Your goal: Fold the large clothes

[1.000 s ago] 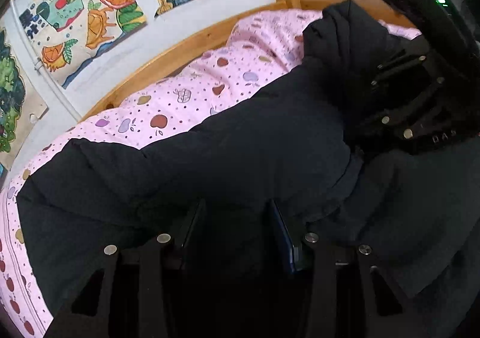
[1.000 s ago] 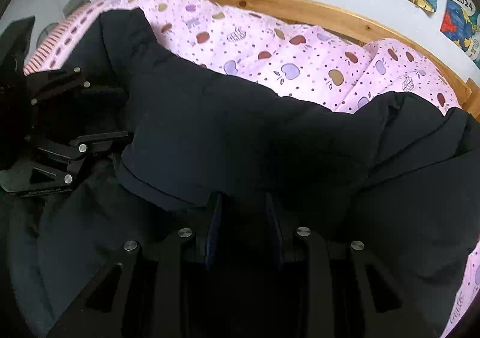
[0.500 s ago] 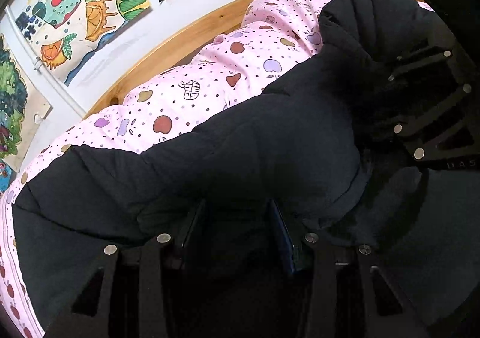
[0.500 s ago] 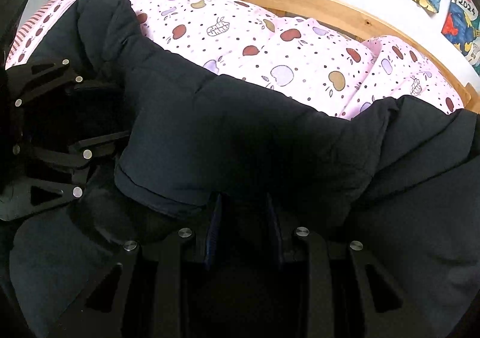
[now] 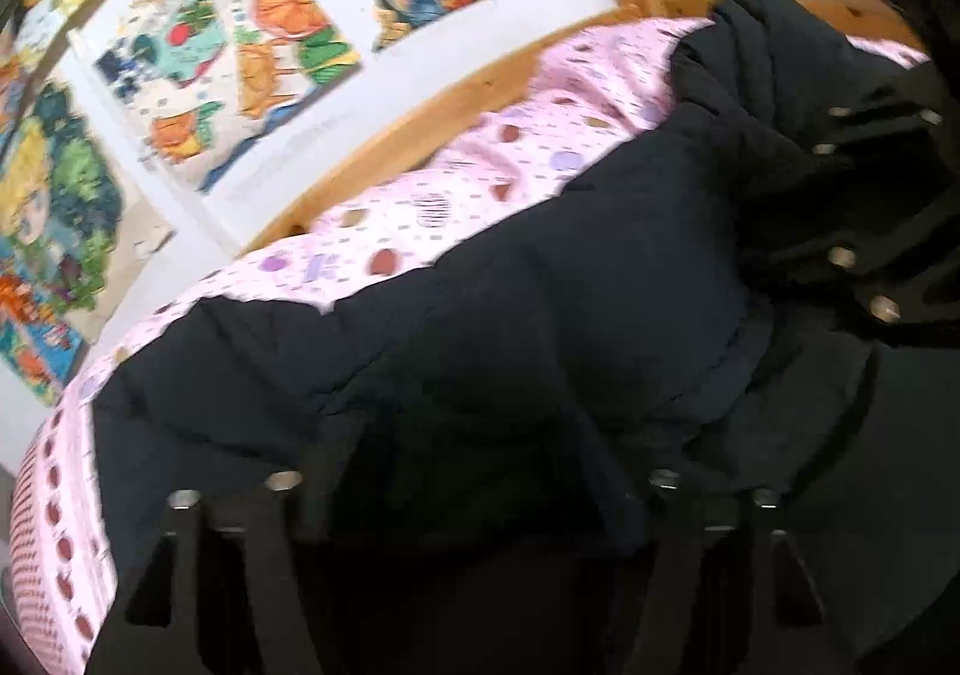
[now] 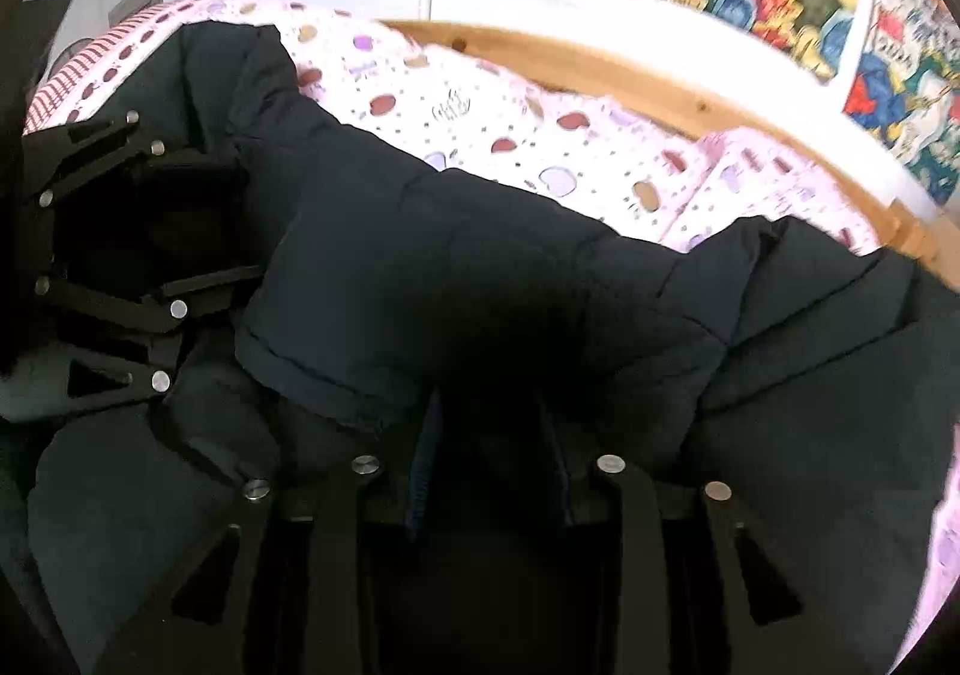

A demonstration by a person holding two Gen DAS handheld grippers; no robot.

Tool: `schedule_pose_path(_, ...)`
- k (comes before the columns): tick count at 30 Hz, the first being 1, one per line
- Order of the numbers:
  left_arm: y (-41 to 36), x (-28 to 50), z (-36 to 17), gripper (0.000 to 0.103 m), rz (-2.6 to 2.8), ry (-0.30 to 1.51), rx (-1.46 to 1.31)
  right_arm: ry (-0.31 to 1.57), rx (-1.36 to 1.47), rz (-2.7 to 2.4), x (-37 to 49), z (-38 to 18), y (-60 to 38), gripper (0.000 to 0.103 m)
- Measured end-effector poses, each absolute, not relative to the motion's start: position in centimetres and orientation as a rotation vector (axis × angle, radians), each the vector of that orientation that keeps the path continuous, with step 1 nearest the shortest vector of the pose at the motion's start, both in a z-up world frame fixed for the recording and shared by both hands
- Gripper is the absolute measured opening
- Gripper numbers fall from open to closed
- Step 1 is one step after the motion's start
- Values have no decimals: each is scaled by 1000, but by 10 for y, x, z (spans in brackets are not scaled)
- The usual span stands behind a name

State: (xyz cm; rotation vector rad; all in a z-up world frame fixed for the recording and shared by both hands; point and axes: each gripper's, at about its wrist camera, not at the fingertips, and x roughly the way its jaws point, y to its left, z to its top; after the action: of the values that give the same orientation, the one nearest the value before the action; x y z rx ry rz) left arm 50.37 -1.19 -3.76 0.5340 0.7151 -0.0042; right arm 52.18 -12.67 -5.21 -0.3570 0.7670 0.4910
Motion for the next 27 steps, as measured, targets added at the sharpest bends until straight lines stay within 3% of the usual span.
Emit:
schedule_pose_path(2, -4, 500, -30, 84, 17, 724, 488, 743, -366, 471, 510, -47, -131, 42)
schedule_pose_path(7, 7, 488, -18, 85, 29, 743, 411, 683, -365, 392, 476, -33, -144, 66)
schedule_pose_path(15, 2, 457, -2, 87, -2, 726, 373, 659, -314, 369, 455, -11, -165, 70)
schedule_pose_path(19, 6, 439, 15, 93, -26, 713, 310, 646, -295, 376, 452, 5, -168, 78)
schedule_pose_path(27, 19, 405, 47, 98, -39, 674, 227, 652, -216, 358, 425, 33, -179, 83)
